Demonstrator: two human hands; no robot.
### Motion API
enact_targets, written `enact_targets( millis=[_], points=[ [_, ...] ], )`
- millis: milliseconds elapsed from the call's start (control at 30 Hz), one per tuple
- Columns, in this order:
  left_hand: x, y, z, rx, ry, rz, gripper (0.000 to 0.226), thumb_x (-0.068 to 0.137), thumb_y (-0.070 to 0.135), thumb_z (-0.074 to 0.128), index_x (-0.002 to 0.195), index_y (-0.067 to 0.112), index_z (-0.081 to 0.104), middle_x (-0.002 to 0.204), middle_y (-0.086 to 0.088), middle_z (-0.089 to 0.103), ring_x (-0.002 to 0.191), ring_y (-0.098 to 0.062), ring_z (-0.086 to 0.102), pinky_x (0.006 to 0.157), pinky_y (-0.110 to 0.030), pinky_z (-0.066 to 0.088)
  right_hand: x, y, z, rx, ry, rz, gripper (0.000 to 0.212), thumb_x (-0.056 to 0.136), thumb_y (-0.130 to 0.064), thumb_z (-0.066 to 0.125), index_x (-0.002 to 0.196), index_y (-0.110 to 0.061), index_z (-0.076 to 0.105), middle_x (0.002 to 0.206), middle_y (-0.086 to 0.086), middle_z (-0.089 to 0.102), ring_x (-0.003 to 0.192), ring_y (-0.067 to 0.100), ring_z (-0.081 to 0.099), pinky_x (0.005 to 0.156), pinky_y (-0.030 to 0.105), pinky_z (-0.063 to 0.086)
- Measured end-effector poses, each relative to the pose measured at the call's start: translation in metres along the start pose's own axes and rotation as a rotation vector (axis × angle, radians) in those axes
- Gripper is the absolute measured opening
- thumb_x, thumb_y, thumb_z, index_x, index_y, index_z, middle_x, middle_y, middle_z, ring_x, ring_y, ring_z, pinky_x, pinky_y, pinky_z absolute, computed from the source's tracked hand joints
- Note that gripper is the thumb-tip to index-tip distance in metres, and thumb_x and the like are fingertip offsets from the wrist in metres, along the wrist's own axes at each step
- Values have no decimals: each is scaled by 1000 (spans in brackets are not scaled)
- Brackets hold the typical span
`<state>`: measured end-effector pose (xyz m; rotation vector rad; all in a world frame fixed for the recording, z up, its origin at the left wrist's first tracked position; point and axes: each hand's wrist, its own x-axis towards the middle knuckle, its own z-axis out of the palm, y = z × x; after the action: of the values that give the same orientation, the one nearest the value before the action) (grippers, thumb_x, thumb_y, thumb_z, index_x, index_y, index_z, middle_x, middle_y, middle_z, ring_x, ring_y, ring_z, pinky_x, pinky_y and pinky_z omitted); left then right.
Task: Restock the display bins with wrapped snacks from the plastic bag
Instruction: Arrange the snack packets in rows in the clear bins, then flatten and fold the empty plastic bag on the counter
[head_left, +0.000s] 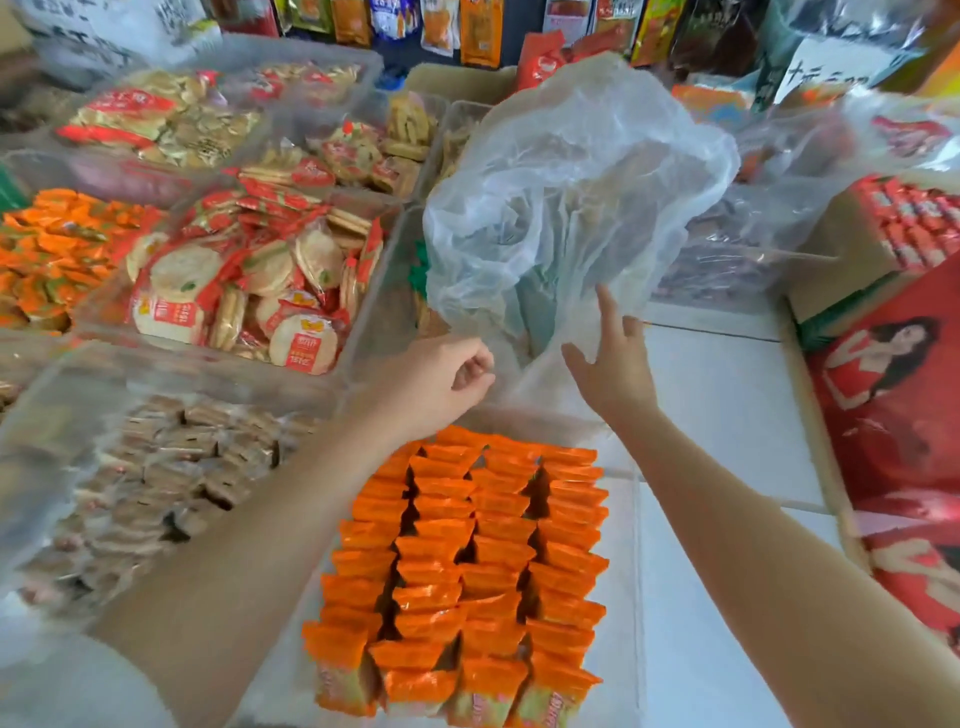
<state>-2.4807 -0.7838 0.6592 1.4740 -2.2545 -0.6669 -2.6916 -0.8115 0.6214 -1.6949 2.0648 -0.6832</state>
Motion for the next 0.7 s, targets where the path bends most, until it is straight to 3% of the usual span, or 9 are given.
enact_targets(
  millis=[67, 167, 267, 333, 400, 467, 533, 633, 700],
  points=[
    [-4, -3, 4, 14, -15, -23, 15, 91, 24, 56, 101, 17, 64, 89, 11, 59, 81, -7, 57, 69, -23, 47, 0, -1, 3, -307, -5, -241, 64, 86, -13, 53, 144, -30, 31, 141, 13, 28, 117, 34, 39, 87, 42, 47],
    [-11, -2, 5, 23, -26, -62, 15, 91, 23, 57, 102, 18, 64, 84, 15, 55, 80, -7, 56, 67, -20, 46, 2, 9, 2, -533, -162, -379, 48, 82, -9, 52, 128, -24, 54, 151, 8, 20, 127, 34, 28, 92, 40, 40],
    [-15, 7, 5, 22, -43, -65, 16, 91, 24, 57, 106, 20, 62, 85, 17, 54, 78, -4, 55, 68, -20, 46, -1, 18, -13, -626, -107, -505, 23, 84, -9, 53, 101, -12, 68, 127, 8, 56, 121, 32, 41, 92, 38, 31],
    [-17, 17, 5, 18, -19, -36, 29, 90, 24, 58, 119, 22, 55, 100, 15, 53, 81, -2, 53, 67, -12, 40, -10, 13, -35, -496, 66, -536, 10, 78, -12, 59, 74, -6, 65, 78, 9, 67, 90, 33, 60, 77, 36, 41],
    [-21, 31, 5, 17, 32, -6, 52, 89, 26, 60, 136, 22, 40, 123, 10, 47, 97, -4, 51, 77, -9, 37, -28, 5, -64, -277, 201, -472, 22, 83, -19, 62, 69, -4, 54, 52, 7, 50, 54, 31, 51, 53, 29, 37],
    [-26, 47, 1, -1, 132, 56, 68, 87, 28, 64, 144, 20, 27, 140, 3, 35, 123, -9, 41, 96, -13, 31, -53, -6, -85, -148, 155, -357, 31, 93, -27, 57, 73, -8, 45, 49, 2, 37, 48, 28, 35, 46, 28, 24],
    [-32, 62, -5, -4, 258, 163, 76, 85, 31, 66, 146, 20, 23, 149, -4, 26, 136, -13, 27, 105, -17, 24, -82, -14, -93, -120, 69, -333, 35, 95, -33, 50, 69, -14, 35, 49, 1, 37, 50, 30, 37, 45, 33, 27],
    [-50, 77, -16, 112, 283, 286, 75, 85, 35, 64, 147, 21, 24, 150, -6, 29, 137, -20, 27, 108, -28, 22, -128, -25, -93, 111, -116, -231, 35, 96, -27, 46, 66, -13, 35, 60, 12, 58, 59, 30, 53, 60, 43, 45],
    [-70, 78, -22, 132, 211, 337, 64, 87, 33, 63, 143, 19, 35, 136, -5, 48, 126, -21, 41, 103, -31, 30, -158, -29, -89, 281, -230, -174, 26, 96, -22, 45, 77, -4, 43, 68, 13, 63, 62, 23, 54, 68, 41, 46]
  ],
)
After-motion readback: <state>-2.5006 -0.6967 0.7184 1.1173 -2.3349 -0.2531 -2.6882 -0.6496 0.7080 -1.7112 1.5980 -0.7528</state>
